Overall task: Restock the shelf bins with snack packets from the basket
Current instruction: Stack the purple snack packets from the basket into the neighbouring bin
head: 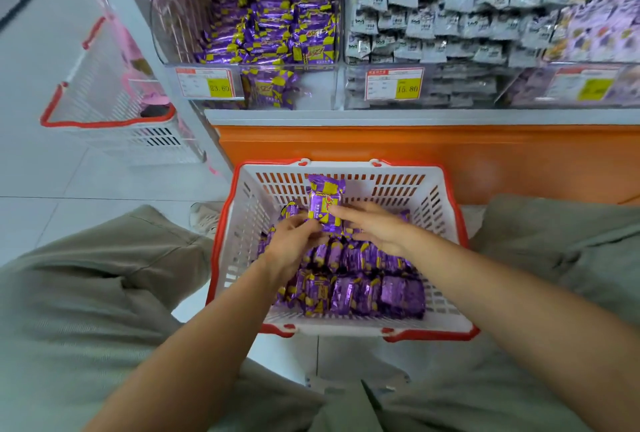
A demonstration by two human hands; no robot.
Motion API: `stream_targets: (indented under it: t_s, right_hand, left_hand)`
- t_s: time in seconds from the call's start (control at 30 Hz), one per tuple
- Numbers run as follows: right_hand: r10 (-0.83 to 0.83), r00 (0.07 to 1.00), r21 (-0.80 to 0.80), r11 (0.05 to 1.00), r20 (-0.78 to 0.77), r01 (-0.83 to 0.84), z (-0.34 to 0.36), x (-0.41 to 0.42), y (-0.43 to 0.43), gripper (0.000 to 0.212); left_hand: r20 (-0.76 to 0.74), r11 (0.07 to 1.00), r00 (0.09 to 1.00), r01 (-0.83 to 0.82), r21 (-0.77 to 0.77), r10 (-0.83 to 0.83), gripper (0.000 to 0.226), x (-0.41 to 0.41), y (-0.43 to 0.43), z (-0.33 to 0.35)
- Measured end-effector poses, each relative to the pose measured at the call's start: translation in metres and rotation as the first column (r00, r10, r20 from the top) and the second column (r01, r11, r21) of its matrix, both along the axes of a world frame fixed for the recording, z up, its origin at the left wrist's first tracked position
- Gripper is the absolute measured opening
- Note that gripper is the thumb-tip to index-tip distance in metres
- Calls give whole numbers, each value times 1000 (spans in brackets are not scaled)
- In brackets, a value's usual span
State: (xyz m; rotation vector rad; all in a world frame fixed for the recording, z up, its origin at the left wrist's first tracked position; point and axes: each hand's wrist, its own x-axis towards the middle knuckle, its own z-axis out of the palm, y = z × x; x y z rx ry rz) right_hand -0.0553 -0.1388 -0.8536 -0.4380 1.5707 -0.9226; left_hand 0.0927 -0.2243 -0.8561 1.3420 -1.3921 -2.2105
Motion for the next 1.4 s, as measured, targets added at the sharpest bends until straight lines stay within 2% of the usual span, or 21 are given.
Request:
stream_targets:
  t_s: [0.03,0.1,0.17,0.23,0.3,0.4,0.47,0.57,0.8,0.9,1.0,1.13,1.27,1.4]
  right_hand:
    - [0,1000,-47,999,-6,0,0,0,0,43]
    - [-30,999,-124,992,-40,25,4,0,1,35]
    - [-51,992,-170,985,-117,30,10,-1,2,39]
    - [-14,965,-204,978,-263,-41,12,-4,3,47]
    - [51,899,-211,965,-436,-157,11,-8,5,59]
    - [97,776,-202,939,-623,-279,17,-15,9,63]
    - [108,721,-195,926,-684,-324,23,-16,11,63]
    - [100,693,-216,910,-714,-353,32,-17,13,63]
    - [80,734,-277,894,-674,-352,50,-11,13,70]
    - [28,763,-332,890,-646,-313,65,-8,10,68]
    - [-42,791,-405,875,-610,-266,86,-6,5,67]
    - [-79,790,-463,844,-608,-272,111,-7,-4,62]
    - [-100,794,-530,792,-600,-301,134,-8,-13,57]
    - [-83,729,-517,760,-679,-395,163,-9,-22,54]
  left_hand:
    - [3,999,999,49,-12,-49,13,1,0,3]
    - [31,988,990,140,-71,-138,15,2,1,5]
    - [71,971,976,215,-104,-208,30,3,-1,7]
    - [92,959,963,263,-110,-253,59,4,-3,11]
    - [89,943,960,278,-183,-266,84,3,-6,16]
    - [2,908,962,259,-329,-273,101,2,-12,25]
    - [3,869,945,302,-391,-327,96,0,-15,30]
    - [111,771,910,398,-497,-399,78,1,-16,32]
    - [50,815,915,379,-438,-399,50,4,-13,48]
    - [17,830,929,338,-443,-370,53,5,-19,57]
    - [-33,815,937,286,-504,-349,67,8,-24,76]
    - [-64,788,941,239,-567,-332,62,7,-37,109]
    - [-21,720,914,304,-624,-404,72,8,-51,143]
    - [99,630,902,369,-683,-420,67,3,-66,176]
